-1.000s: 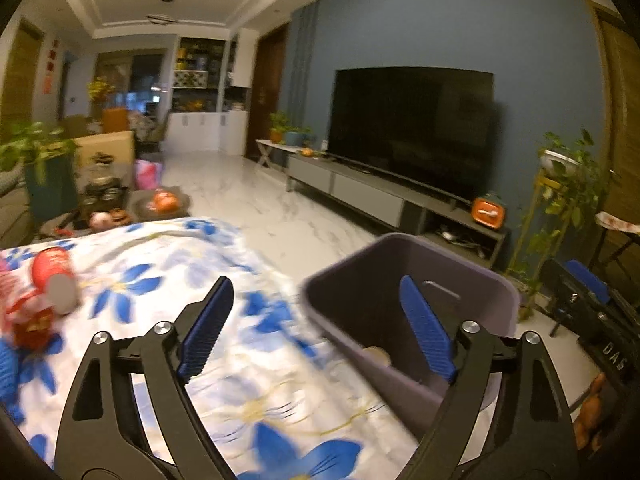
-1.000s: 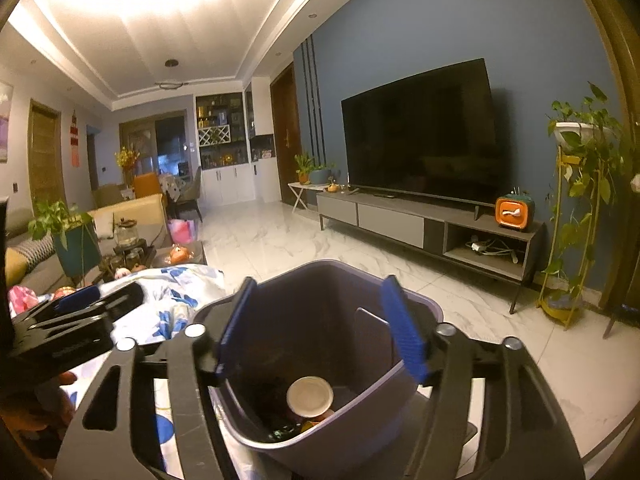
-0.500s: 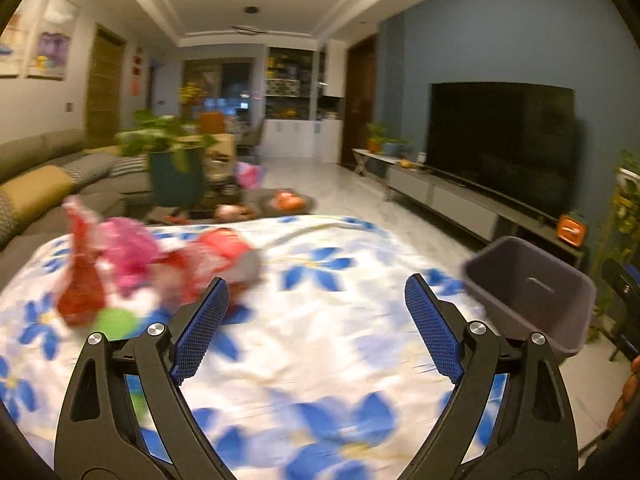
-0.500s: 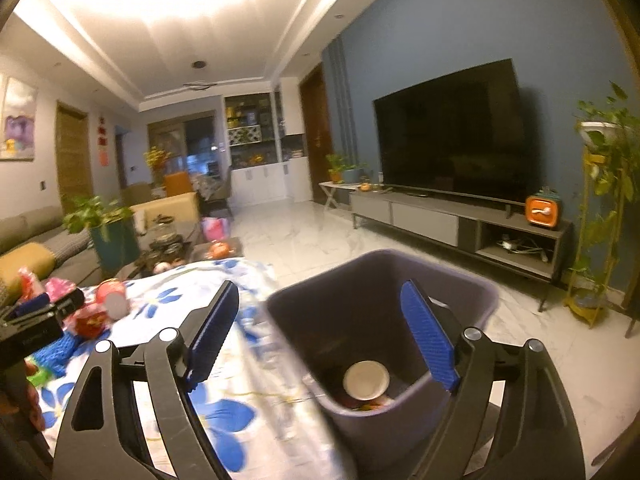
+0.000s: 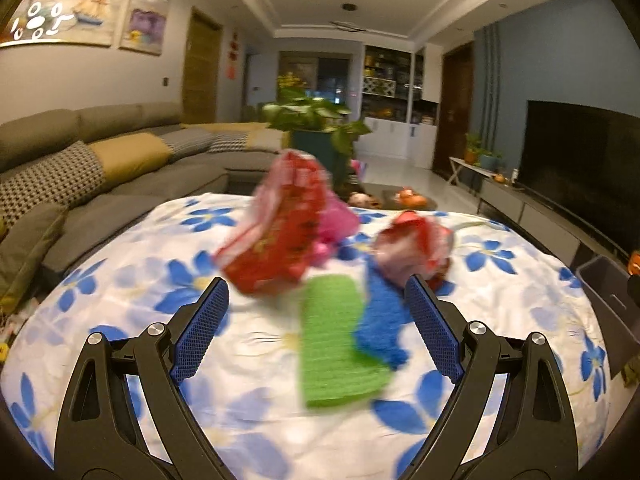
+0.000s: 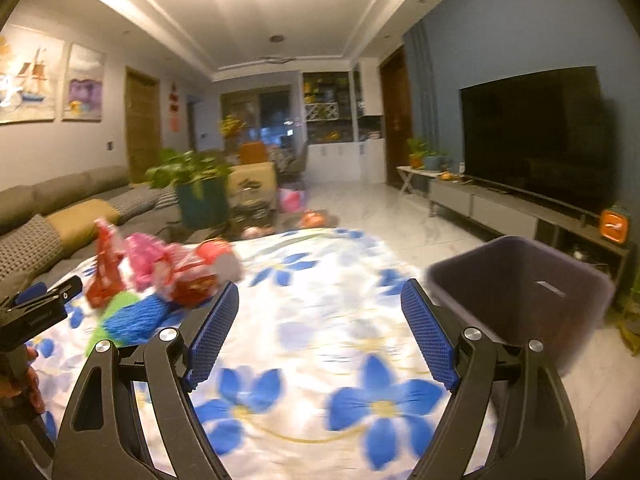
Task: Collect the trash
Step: 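Move both open tools back over the trash on the table, then grasp a red snack bag with the right tool while the left tool grasps another, then carry both red snack bags over the grey bin and release them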
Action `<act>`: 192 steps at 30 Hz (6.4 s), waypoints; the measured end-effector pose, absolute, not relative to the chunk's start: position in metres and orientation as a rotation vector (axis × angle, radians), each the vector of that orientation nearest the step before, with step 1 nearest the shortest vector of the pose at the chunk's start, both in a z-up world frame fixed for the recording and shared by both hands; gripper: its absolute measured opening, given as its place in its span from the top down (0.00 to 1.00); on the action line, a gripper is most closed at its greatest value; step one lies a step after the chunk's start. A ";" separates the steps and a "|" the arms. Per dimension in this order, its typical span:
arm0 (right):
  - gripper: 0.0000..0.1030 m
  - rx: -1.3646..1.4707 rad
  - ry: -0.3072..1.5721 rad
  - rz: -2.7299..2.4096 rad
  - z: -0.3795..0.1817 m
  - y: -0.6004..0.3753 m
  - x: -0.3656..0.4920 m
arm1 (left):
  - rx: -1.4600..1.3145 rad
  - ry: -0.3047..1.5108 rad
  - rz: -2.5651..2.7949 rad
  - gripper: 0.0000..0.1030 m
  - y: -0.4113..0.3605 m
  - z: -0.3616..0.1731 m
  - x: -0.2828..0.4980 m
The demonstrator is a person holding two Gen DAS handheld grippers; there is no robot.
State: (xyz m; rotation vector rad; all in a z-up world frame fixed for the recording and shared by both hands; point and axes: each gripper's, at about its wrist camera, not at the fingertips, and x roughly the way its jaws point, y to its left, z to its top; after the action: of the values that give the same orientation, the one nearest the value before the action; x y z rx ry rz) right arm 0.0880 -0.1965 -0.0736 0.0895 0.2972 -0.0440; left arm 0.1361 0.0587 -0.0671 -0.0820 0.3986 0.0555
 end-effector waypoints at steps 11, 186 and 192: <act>0.21 0.059 0.360 0.076 -0.085 -0.119 0.140 | -0.108 0.386 0.115 0.14 0.106 -0.062 0.131; 0.69 0.127 0.248 -0.458 -0.057 -0.386 0.088 | 0.140 0.456 -0.799 0.99 -0.342 -0.068 0.182; 0.63 0.149 0.234 -0.471 -0.058 -0.394 0.085 | 0.120 0.480 -0.783 0.74 -0.338 -0.072 0.190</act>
State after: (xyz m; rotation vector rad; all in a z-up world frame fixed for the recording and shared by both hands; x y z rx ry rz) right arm 0.0849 -0.3939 -0.0577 0.1493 0.2340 -0.4710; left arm 0.1900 -0.3378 -0.0722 0.1198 0.4799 -0.7834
